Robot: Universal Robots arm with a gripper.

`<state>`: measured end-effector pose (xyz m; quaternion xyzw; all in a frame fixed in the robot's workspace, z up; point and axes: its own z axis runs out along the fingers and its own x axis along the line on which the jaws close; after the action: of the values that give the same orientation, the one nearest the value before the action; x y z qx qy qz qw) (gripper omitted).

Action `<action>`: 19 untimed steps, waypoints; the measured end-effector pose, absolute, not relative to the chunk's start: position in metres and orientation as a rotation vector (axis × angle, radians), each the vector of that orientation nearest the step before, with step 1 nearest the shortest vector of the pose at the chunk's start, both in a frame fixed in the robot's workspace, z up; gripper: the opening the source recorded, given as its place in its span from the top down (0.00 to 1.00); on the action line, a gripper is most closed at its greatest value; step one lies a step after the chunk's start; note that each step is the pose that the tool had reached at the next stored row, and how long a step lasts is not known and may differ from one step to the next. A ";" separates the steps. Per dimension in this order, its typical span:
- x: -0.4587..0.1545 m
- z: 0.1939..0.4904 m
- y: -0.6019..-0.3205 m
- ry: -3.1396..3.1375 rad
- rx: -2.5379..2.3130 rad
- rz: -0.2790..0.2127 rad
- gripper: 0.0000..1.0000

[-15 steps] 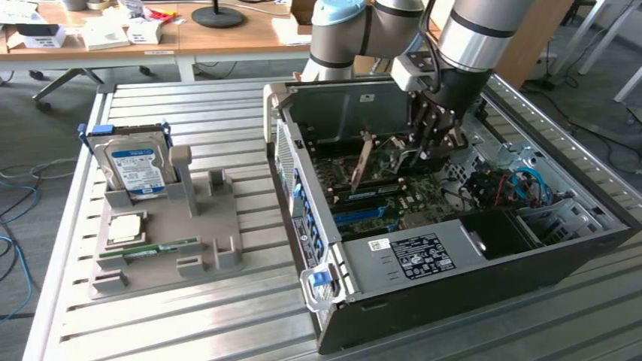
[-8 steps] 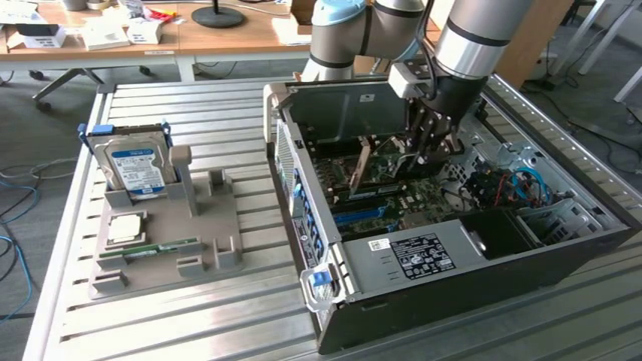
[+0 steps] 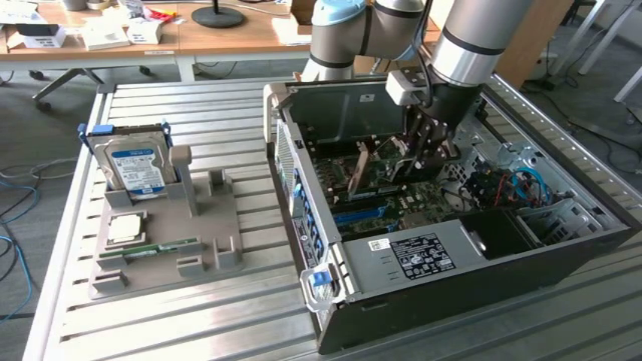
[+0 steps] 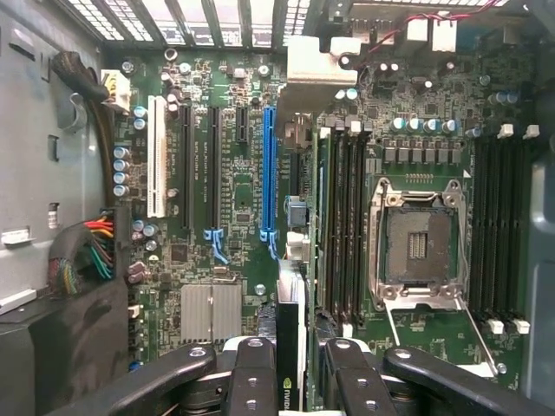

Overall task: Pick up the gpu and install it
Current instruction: 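Insert the gpu into the slot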

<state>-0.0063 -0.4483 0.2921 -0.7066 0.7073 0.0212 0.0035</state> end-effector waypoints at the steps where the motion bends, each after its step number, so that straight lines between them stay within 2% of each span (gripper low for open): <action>1: -0.006 0.291 -0.448 2.217 -2.215 0.067 0.73; 19: -0.030 0.290 -0.448 2.217 -2.215 0.066 0.73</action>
<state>-0.0299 -0.4483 0.2898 -0.7066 0.7073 0.0211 0.0037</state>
